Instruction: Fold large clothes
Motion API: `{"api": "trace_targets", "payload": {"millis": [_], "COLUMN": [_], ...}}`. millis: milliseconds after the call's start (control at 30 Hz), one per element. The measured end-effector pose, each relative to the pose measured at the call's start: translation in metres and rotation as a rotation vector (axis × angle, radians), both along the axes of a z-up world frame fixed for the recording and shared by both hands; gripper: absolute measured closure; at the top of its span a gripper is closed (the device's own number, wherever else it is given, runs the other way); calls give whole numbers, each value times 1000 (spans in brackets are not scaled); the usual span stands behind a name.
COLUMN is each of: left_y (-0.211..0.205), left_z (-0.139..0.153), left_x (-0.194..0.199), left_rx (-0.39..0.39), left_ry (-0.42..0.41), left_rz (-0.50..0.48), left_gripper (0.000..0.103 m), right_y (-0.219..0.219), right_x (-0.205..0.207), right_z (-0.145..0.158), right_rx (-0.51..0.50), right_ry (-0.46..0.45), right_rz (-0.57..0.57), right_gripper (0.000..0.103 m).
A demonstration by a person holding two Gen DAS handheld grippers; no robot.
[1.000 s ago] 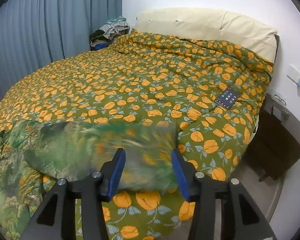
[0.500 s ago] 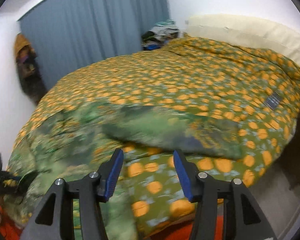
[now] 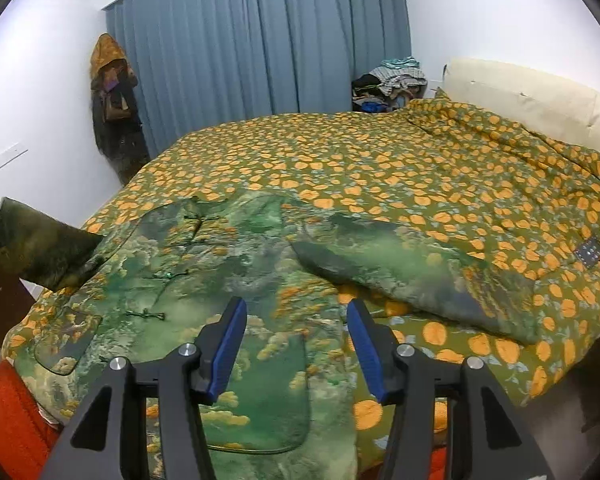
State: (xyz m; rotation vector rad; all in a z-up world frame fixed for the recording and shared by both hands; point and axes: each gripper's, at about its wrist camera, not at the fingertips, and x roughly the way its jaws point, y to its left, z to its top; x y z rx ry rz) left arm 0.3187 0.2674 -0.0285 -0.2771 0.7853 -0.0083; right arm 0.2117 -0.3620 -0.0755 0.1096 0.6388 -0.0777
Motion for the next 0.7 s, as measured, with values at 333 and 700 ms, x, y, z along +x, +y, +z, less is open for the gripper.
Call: {"api": "trace_targets", "payload": {"millis": [333,700], "left_y": [107,72], "left_z": [-82,-92], "left_x": [-1,-41], "left_rx": [-128,-107], "left_ry": [155,224], "left_rz": [341,229], "left_gripper": [78,32], "right_y": [13,-43], "right_x": [1,5], "right_z": [6,-26], "right_rx": [-33,-35], "right_ry": [13,211], "right_rz": [33,-6], "right_gripper": [50,38]}}
